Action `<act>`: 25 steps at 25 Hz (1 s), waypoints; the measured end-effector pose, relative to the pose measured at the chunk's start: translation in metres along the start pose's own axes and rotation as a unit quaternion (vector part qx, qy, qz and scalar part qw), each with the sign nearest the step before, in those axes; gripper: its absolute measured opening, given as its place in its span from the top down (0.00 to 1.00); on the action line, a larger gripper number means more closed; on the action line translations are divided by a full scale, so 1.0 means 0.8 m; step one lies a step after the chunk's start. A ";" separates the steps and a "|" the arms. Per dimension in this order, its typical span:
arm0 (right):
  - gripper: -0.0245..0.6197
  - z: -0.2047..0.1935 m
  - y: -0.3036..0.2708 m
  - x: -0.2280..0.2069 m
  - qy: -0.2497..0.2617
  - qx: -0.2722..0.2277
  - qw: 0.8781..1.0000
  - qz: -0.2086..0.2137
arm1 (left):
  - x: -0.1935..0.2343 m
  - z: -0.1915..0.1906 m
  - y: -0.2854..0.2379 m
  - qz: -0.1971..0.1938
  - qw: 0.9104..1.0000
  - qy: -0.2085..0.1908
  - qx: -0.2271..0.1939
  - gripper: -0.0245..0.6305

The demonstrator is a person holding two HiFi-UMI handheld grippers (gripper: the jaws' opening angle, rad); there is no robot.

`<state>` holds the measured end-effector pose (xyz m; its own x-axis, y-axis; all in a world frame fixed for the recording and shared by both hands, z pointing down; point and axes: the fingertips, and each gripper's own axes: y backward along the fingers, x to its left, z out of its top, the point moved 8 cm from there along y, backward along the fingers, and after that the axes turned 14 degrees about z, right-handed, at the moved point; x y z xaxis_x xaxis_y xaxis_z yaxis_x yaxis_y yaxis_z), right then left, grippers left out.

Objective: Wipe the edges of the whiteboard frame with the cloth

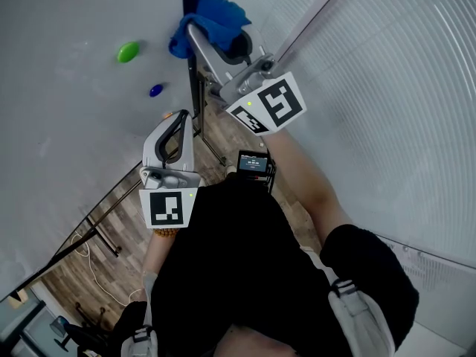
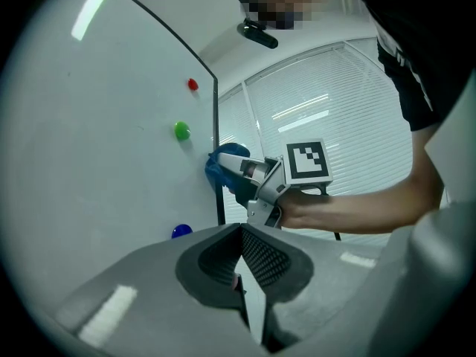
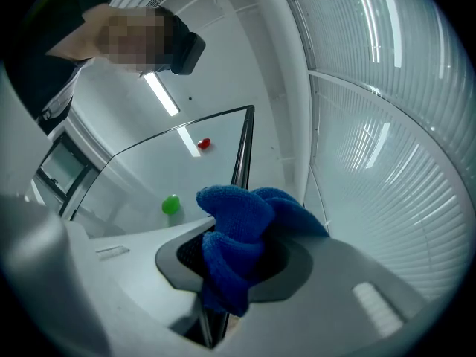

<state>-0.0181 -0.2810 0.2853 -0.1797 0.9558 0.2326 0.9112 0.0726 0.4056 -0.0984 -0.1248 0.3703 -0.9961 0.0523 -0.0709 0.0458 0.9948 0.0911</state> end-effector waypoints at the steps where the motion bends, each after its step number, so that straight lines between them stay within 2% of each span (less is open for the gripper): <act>1: 0.80 -0.001 0.000 0.000 0.002 0.001 1.000 0.000 | 0.001 0.001 0.000 0.000 1.000 0.002 -0.001 0.96; 11: 0.80 -0.013 0.003 0.004 0.003 0.019 1.000 -0.008 | 0.006 0.012 -0.004 -0.006 1.000 0.007 0.005 0.96; 19: 0.80 -0.041 0.019 0.008 -0.008 0.017 1.000 0.003 | 0.003 0.008 -0.002 -0.015 1.000 0.003 0.002 0.96; 25: 0.80 -0.042 0.014 -0.001 -0.009 0.038 0.999 0.001 | 0.008 0.029 -0.013 -0.020 1.000 0.009 0.004 0.96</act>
<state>-0.0200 -0.2906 0.3197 -0.1713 0.9608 0.2179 0.9374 0.0910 0.3360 -0.1033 -0.1325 0.3455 -0.9983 0.0104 -0.0566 0.0058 0.9967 0.0814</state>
